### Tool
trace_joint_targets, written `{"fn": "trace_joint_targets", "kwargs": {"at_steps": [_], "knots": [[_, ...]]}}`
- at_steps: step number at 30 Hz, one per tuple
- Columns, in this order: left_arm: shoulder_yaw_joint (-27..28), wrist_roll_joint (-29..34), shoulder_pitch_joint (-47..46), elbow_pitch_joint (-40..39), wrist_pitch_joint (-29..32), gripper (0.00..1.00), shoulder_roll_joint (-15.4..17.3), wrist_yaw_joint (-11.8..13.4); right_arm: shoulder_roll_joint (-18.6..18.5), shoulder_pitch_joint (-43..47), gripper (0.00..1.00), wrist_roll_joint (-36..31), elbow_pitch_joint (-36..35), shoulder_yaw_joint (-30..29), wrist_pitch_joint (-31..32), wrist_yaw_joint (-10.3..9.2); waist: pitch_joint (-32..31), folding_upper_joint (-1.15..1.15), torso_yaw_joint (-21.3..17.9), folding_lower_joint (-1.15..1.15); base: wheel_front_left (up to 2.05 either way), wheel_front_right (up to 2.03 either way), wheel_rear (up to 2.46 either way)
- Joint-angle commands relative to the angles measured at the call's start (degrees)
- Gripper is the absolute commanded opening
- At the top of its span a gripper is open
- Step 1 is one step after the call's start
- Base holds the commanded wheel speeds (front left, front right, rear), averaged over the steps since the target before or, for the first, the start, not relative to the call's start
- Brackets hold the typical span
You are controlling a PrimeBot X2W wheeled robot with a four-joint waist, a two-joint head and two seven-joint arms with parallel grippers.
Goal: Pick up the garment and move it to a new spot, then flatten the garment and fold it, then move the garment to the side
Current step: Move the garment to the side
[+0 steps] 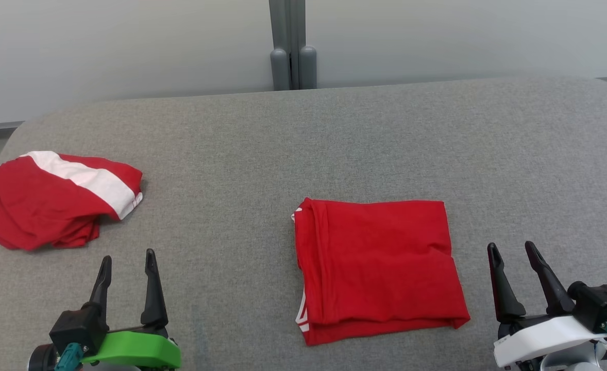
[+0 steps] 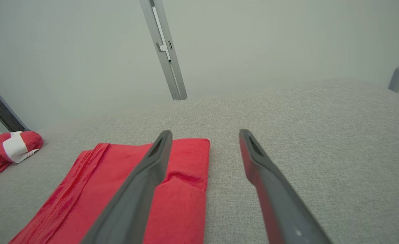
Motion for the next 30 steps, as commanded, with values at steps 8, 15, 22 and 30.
{"fn": "trace_joint_targets", "kwargs": {"at_steps": [8,15,22,30], "knots": [[0.4,0.7,1.0,0.2,0.0,1.00,0.1,0.3,0.0,0.1,1.00,-0.7,0.5,0.0,-0.2,-0.06,0.0,0.00,-0.2,0.00,0.00,0.00,0.00],[0.5,0.9,0.7,0.4,0.0,1.00,0.1,0.1,0.0,0.0,1.00,-1.1,0.6,0.1,-0.2,-0.06,0.0,0.00,-0.2,0.00,0.00,0.00,0.00],[0.5,0.8,0.8,0.4,0.0,1.00,0.1,0.3,0.0,0.1,1.00,-1.3,0.8,0.2,-0.2,-0.06,-0.1,0.00,-0.1,0.00,0.00,0.00,0.00],[0.6,0.8,1.0,0.2,0.0,1.00,0.1,0.3,-0.1,-0.2,1.00,-1.5,1.0,0.5,-0.2,-0.06,0.0,0.00,-0.1,0.00,0.00,0.00,0.00]]}}
